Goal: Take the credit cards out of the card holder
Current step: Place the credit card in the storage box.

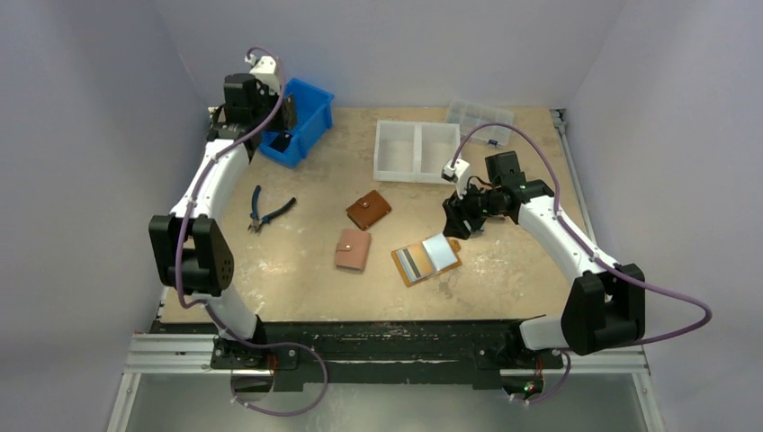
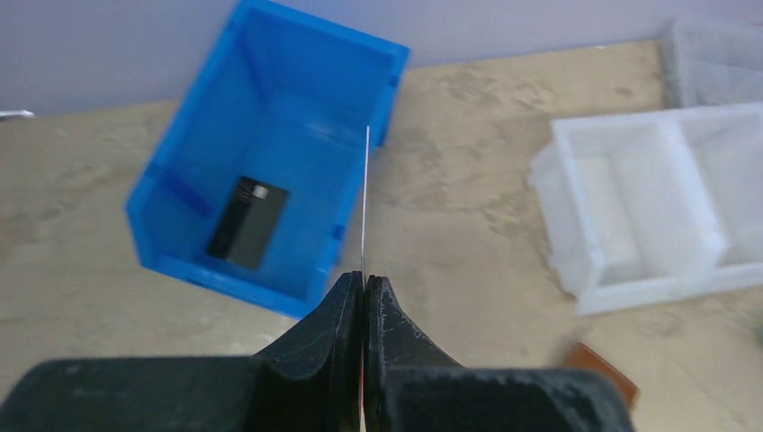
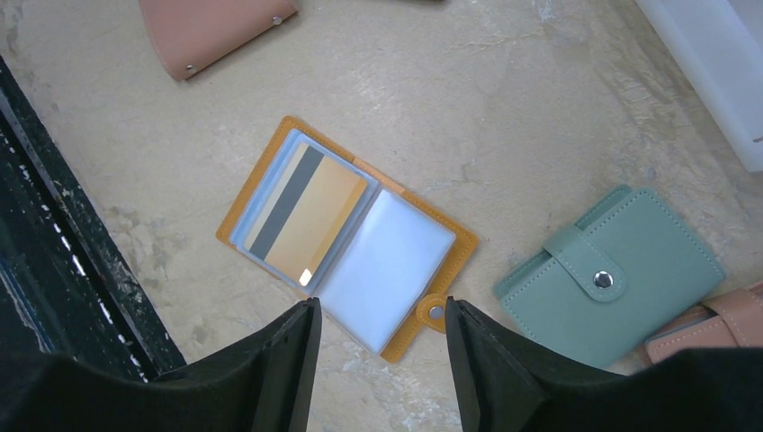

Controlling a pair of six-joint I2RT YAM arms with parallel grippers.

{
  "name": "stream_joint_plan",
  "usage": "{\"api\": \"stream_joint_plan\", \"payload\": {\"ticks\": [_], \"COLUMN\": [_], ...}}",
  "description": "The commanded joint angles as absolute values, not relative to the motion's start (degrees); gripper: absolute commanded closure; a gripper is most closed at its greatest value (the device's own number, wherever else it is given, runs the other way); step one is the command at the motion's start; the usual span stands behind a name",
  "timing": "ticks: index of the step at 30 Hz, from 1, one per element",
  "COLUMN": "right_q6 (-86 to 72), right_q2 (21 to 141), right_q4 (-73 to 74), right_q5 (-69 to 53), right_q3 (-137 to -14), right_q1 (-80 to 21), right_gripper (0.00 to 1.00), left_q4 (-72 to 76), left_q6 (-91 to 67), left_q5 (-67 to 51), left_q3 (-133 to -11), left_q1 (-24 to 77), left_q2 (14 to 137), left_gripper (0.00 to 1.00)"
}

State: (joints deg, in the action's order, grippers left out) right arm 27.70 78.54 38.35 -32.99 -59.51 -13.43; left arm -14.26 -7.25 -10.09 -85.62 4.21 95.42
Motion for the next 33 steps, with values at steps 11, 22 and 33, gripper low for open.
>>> {"api": "stream_joint_plan", "payload": {"ticks": [11,22,33], "right_q6": [29.5,29.5,29.5], "right_q2": [77.2,77.9,78.5], "right_q4": [38.7,38.8,38.6], "right_q5": [-35.7,-36.2,-36.2], "right_q3": [-59.0,-58.9,-58.6], "right_q1": [-13.4,-13.4,-13.4], "right_gripper": [0.42,0.43,0.43], "left_q4": [-17.6,-24.9,-23.5], "left_q6": [3.5,-1.7,-6.5], "left_q5": [-19.4,-31.4,-7.3], "left_q3": [-105.6,-117.4,-122.5], "left_q1": [-5.3,-7.9,-6.9], "left_q2": [118.5,133.4,123.1], "left_gripper": [1.0,0.93,0.65]}}
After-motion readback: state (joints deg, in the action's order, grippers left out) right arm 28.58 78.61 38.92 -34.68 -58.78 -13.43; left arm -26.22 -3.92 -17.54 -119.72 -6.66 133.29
